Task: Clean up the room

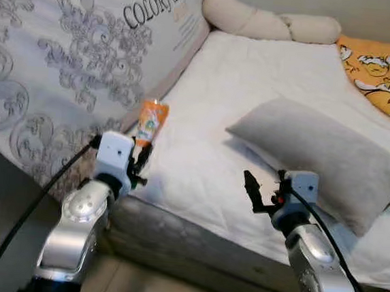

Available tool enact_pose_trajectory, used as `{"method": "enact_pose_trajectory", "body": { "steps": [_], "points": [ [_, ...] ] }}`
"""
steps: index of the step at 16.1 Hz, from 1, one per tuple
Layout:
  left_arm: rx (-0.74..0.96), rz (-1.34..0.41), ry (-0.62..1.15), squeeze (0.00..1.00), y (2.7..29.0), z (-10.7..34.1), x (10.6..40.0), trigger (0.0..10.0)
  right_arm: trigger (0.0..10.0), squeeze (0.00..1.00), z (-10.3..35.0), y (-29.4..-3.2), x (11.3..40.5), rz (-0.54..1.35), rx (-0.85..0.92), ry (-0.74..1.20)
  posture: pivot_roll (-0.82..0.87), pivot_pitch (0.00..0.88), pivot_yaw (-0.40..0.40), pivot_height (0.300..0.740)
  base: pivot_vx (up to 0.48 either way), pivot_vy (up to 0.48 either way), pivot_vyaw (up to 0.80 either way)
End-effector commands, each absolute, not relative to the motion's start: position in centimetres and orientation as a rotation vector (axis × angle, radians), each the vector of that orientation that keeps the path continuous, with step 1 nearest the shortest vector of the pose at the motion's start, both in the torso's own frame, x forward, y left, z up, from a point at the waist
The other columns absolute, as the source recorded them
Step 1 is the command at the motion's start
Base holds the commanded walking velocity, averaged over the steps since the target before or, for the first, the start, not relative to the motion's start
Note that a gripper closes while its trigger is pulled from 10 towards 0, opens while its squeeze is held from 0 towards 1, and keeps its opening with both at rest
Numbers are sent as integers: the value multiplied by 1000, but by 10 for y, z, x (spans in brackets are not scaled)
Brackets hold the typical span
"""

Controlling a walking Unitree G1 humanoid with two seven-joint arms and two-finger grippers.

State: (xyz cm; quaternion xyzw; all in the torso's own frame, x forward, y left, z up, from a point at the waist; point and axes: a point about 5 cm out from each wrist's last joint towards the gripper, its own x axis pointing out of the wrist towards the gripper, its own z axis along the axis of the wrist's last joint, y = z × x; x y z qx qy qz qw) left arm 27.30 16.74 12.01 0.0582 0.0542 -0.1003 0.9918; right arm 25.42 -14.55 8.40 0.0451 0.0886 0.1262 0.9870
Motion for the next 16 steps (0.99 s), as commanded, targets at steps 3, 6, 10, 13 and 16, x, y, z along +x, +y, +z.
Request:
{"method": "enact_pose_trajectory", "body": {
  "steps": [3, 6, 10, 13, 16],
  "points": [
    [132, -144, 138, 0, 178, 116, 274, 10000, 10000, 0, 88, -139, 262, 291, 88, 183, 85, 0, 54, 740, 0, 0, 800],
    [171, -132, 133, 0, 178, 119, 277, 10000, 10000, 0, 85, -138, 265, 298, 90, 207, 95, 0, 49, 740, 0, 0, 800],
    [194, -135, 136, 0, 179, 120, 278, 10000, 10000, 0, 84, -136, 268, 300, 118, 213, 103, 0, 61, 740, 0, 0, 800],
    [195, -131, 137, 0, 180, 120, 280, 10000, 10000, 0, 83, -134, 267, 306, 122, 217, 101, 0, 68, 740, 0, 0, 800],
    [200, -126, 141, 0, 180, 119, 280, 10000, 10000, 0, 81, -135, 268, 307, 123, 221, 100, 0, 69, 740, 0, 0, 800]
  ]
}}
